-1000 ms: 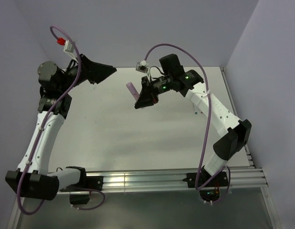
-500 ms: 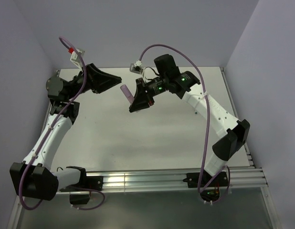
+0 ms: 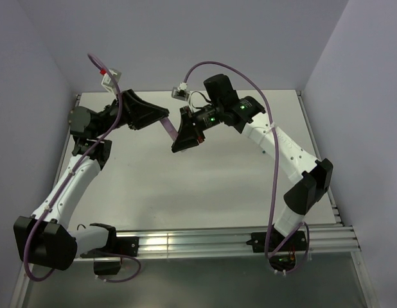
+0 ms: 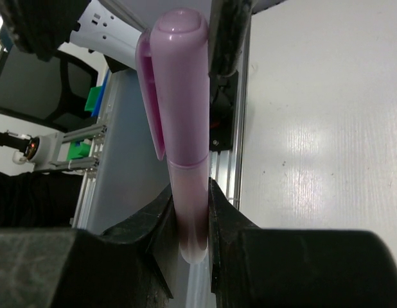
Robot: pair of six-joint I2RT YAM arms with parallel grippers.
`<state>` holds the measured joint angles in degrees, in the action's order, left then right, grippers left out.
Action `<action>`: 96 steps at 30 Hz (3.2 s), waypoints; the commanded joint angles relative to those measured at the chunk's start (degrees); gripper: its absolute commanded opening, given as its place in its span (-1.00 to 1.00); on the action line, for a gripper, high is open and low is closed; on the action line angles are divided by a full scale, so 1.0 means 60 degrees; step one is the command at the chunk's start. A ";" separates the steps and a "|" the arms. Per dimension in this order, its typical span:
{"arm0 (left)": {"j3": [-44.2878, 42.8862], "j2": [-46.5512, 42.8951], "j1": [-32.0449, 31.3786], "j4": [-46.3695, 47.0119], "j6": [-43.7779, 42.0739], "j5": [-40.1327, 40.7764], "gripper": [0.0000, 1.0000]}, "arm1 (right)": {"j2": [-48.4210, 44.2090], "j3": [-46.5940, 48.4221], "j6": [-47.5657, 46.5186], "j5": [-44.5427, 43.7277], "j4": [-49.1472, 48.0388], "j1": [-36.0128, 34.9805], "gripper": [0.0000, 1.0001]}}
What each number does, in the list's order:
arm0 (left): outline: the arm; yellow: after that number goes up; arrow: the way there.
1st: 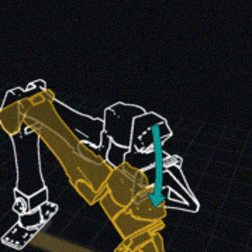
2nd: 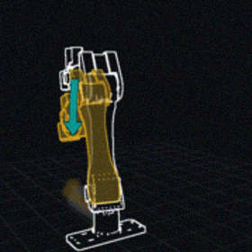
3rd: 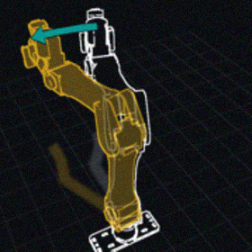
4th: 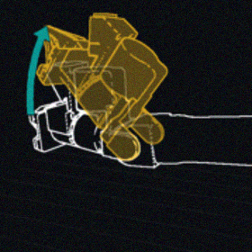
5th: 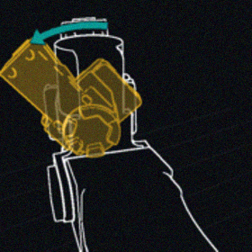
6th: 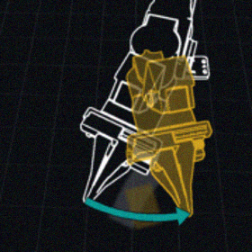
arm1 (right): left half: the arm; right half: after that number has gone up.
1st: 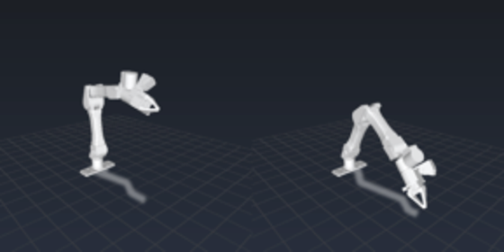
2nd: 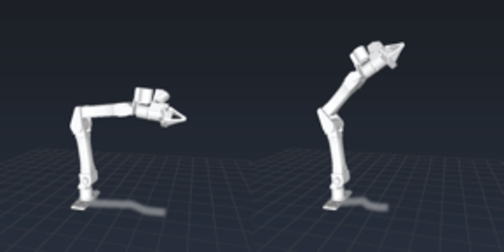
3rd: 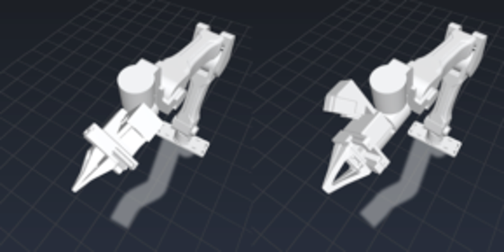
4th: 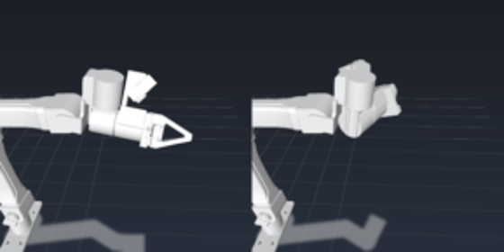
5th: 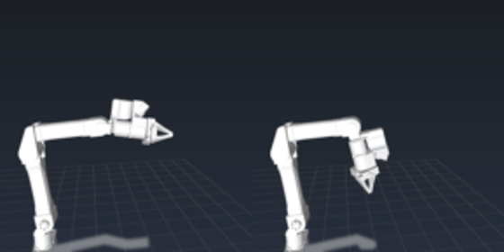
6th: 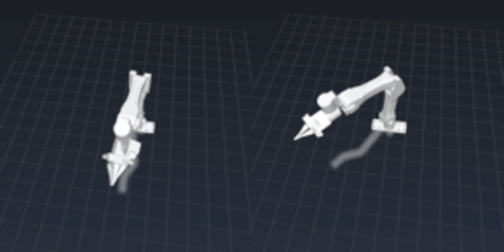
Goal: Insert the pens into the pen caps
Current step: Press the pen cap onto the pen.
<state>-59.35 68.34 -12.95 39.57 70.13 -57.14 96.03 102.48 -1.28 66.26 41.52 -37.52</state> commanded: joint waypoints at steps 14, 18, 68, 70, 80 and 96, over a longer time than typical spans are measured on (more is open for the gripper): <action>-0.0069 -0.0066 -0.0347 -0.0370 -0.0379 -0.0041 -0.35 | 0.0035 0.0411 0.0198 0.0031 -0.0357 -0.0075 -1.00; 0.0034 -0.0095 -0.0347 -0.0268 -0.0292 -0.0027 -0.41 | 0.0050 0.0411 0.0198 0.0016 -0.0357 -0.0075 -1.00; 0.1074 -0.0520 -0.2061 -0.3198 -0.2987 -0.0613 -0.99 | -0.0184 0.0324 -0.0021 -0.0174 -0.0621 0.0643 -1.00; 0.1059 -0.0535 -0.1944 -0.3124 -0.2855 -0.0583 -0.99 | -0.0199 0.0265 0.0022 -0.0174 -0.0621 0.0657 -1.00; 0.0723 -0.0403 -0.1401 -0.2786 -0.2518 -0.0744 -0.99 | -0.0126 0.0045 0.0198 0.0177 -0.0606 0.0818 -0.22; 0.0795 -0.0301 -0.1109 -0.2612 -0.2284 -0.0540 -0.99 | -0.0433 -0.0569 0.0535 0.0690 -0.0665 0.0833 0.21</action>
<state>-54.41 66.59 -19.73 23.99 55.64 -57.12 96.88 99.83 0.67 69.04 42.59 -32.84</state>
